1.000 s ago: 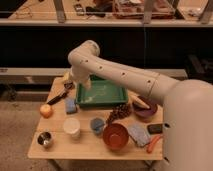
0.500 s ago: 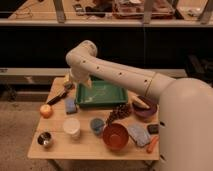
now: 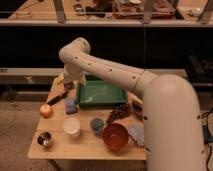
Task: Wipe red bowl with sponge
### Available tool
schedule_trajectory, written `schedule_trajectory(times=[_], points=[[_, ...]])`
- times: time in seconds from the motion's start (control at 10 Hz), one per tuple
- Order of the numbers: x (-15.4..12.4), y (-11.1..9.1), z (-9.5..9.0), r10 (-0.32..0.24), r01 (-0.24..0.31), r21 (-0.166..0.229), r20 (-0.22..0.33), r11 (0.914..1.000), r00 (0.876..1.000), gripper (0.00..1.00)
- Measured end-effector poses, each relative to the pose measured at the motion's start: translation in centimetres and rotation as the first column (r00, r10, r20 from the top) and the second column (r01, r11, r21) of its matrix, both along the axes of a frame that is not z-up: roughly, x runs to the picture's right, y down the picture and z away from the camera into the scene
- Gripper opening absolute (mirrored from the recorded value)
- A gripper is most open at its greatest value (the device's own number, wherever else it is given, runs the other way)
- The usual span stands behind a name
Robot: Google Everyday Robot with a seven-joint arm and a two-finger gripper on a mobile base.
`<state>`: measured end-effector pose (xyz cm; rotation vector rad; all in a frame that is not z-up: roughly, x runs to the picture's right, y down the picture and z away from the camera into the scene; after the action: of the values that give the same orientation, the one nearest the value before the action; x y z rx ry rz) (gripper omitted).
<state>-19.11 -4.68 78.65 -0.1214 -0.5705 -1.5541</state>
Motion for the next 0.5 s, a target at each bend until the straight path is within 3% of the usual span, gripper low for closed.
schedule_trajectory(times=[0.2,0.5], points=[[-2.3,0.9,2.1,-0.053,0.053,-0.012,0.009,0.9985,0.999,0.8],[-3.1,3.1,4.3,-0.091,0.091,-0.03,0.001,0.9954,0.996,0.8]])
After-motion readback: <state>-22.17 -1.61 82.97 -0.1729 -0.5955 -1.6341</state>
